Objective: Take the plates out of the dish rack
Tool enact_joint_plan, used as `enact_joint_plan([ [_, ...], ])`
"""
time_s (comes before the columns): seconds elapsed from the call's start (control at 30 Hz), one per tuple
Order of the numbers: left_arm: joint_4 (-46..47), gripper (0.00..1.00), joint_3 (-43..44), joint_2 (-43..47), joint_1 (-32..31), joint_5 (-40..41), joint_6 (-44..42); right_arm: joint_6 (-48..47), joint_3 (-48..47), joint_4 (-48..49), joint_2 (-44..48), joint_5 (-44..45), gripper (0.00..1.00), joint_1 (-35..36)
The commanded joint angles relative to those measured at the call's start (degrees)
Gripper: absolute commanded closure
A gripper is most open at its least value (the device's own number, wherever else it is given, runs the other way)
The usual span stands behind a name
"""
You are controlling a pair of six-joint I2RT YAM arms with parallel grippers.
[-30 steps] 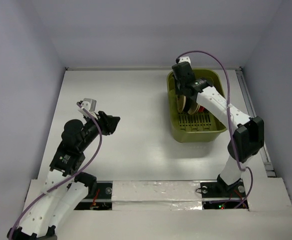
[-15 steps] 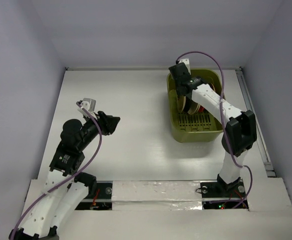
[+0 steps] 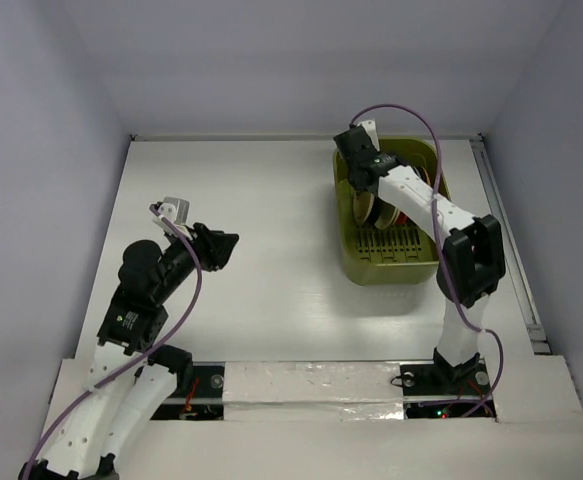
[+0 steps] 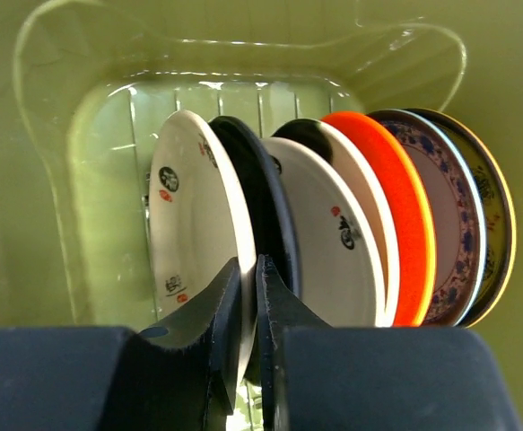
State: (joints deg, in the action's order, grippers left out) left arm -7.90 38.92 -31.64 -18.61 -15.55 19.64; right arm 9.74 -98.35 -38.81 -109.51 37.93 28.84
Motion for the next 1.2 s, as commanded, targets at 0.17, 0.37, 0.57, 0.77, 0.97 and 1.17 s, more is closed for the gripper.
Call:
enact_joint_plan([
  [0.17, 3.3, 0.61, -0.2, 1.7, 0.9, -0.7, -0.4, -0.6, -3.7, -0.8, 3.6, 4.2, 0.98, 0.2],
  [0.37, 3.4, 0.61, -0.2, 2.1, 0.9, -1.0, -0.3, -1.5, -6.1, -2.3, 5.6, 6.2, 1.00, 1.3],
  [0.57, 3.4, 0.61, -0.2, 2.3, 0.9, -1.0, -0.4, -2.4, -9.1, -4.8, 7.2, 8.9, 1.00, 2.4],
  [0.77, 3.2, 0.61, -0.1, 2.7, 0.9, -0.4, -0.3, -2.0, -10.3, -6.2, 14.0, 12.8, 1.00, 4.1],
  [0.97, 3.2, 0.62, 0.4, 3.4, 1.5, 1.4, -0.2, -1.2, -10.7, -1.7, 21.1, 4.9, 1.00, 9.2],
  [1.17, 1.8, 0.66, 1.2, 5.6, 2.6, 6.7, 0.0, 4.2, -9.8, 8.6, 14.1, -11.5, 1.00, 16.1],
])
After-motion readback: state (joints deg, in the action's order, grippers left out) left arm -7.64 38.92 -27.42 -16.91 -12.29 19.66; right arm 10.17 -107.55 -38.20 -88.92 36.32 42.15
